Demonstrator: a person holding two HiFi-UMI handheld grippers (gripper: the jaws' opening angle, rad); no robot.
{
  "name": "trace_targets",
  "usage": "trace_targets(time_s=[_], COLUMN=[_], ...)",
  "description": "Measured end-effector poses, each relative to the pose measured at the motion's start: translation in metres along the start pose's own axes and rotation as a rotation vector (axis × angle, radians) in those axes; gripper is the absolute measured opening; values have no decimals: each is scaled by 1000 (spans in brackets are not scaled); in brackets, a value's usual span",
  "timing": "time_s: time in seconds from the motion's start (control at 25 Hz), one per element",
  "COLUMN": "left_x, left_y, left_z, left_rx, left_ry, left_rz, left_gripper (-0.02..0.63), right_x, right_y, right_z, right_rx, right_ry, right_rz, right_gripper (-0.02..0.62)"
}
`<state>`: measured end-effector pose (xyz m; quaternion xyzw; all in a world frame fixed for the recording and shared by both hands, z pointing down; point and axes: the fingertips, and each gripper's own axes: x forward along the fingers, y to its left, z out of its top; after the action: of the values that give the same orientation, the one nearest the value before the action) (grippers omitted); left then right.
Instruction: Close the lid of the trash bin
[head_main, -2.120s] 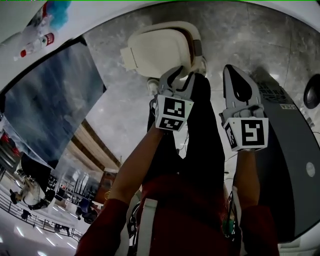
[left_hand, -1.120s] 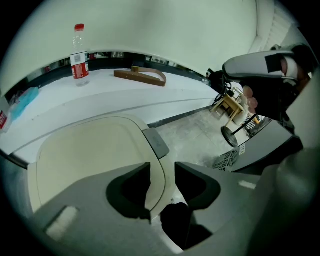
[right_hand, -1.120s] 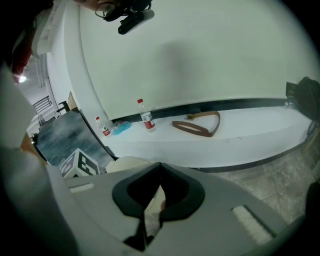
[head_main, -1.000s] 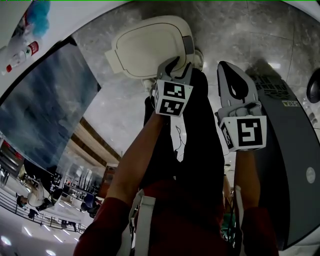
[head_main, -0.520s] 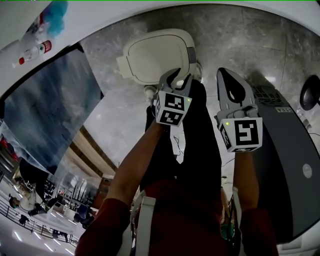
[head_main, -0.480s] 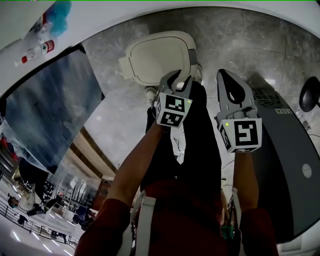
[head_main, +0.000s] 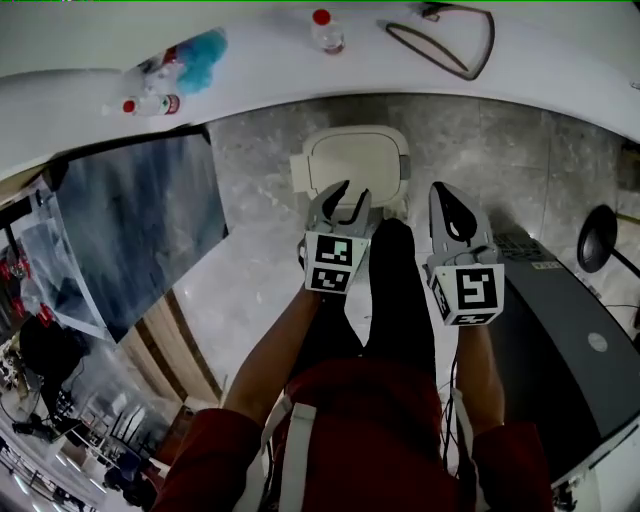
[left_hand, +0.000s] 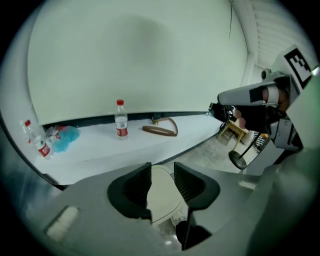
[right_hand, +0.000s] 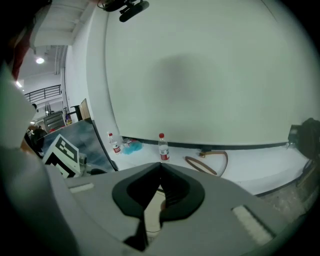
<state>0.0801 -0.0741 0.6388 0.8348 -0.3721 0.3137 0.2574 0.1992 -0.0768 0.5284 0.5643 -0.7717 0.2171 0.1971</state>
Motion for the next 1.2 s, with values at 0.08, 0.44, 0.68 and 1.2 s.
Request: trace_targets(time_s=[0.08, 0.44, 0.68, 1.2], left_x=[-28, -169, -267, -465], left_y=[11, 47, 75, 106], left_z=[15, 95, 137, 215], left_rx=[-3, 21, 61, 173], left_ry=[-39, -310, -490, -826], left_rz=[24, 121, 215, 378], left_gripper=[146, 137, 138, 120], right_x=[-10, -55, -95, -193], right_y=[12, 65, 118, 202], right_z=[17, 119, 179, 307], right_rx=[-11, -72, -132, -232], right_ry=[-21, -192, -321, -667], right_rz=[-6, -29, -22, -56], right_gripper=[0, 0, 0, 0])
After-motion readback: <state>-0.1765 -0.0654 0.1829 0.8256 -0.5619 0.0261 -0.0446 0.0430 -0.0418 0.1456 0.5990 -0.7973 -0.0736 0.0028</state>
